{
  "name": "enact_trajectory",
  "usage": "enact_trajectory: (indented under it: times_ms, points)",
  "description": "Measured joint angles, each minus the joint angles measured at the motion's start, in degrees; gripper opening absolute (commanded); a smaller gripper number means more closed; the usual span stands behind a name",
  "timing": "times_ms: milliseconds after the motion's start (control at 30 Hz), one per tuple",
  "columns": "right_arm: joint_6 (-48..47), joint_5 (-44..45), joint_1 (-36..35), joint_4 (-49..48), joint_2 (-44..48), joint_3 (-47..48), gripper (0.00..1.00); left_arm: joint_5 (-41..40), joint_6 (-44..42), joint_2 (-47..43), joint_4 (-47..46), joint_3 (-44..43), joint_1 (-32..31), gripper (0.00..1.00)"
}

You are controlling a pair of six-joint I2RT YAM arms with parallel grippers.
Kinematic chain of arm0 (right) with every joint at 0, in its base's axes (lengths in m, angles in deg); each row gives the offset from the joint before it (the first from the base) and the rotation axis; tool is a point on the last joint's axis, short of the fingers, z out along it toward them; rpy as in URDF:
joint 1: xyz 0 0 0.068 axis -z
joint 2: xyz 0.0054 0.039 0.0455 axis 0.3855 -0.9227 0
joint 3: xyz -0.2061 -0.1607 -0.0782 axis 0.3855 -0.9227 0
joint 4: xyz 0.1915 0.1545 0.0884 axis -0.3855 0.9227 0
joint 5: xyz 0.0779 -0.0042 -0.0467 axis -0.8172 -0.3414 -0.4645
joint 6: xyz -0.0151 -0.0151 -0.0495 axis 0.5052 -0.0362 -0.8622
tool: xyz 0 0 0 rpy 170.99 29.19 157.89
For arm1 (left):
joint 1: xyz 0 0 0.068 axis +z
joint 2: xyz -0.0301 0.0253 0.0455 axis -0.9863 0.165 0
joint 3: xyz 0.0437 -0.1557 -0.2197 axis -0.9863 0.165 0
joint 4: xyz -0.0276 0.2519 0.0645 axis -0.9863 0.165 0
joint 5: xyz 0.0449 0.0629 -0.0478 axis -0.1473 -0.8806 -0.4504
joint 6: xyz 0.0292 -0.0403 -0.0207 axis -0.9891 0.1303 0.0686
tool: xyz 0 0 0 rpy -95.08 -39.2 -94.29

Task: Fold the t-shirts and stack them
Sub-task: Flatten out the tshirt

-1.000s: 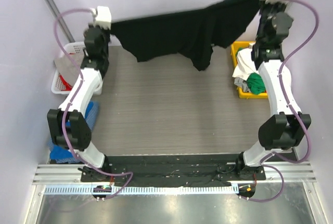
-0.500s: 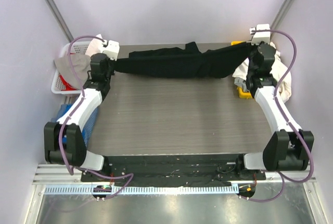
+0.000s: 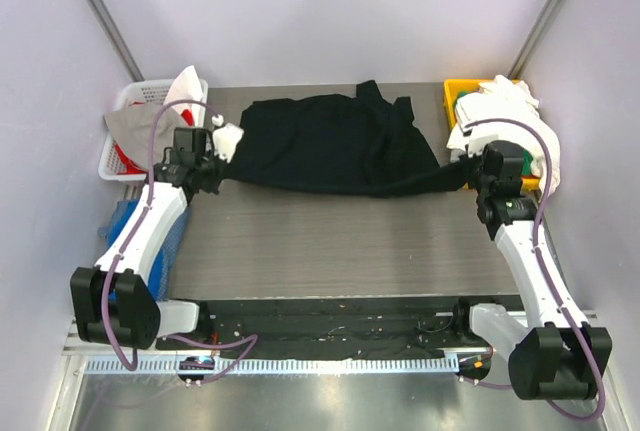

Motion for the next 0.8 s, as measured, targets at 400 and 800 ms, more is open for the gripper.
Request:
enact_trajectory:
  times_ms: [400, 800]
  points:
    - [-7.6, -8.8, 0.0, 21.3, 4.9, -2.9, 0.01, 3.0, -7.7, -1.7, 22.8, 1.7, -0.5, 0.00]
    - [-20.0, -12.6, 0.0, 44.4, 11.2, -3.2, 0.01, 2.2, -11.5, -2.8, 35.6, 5.3, -1.0, 0.00]
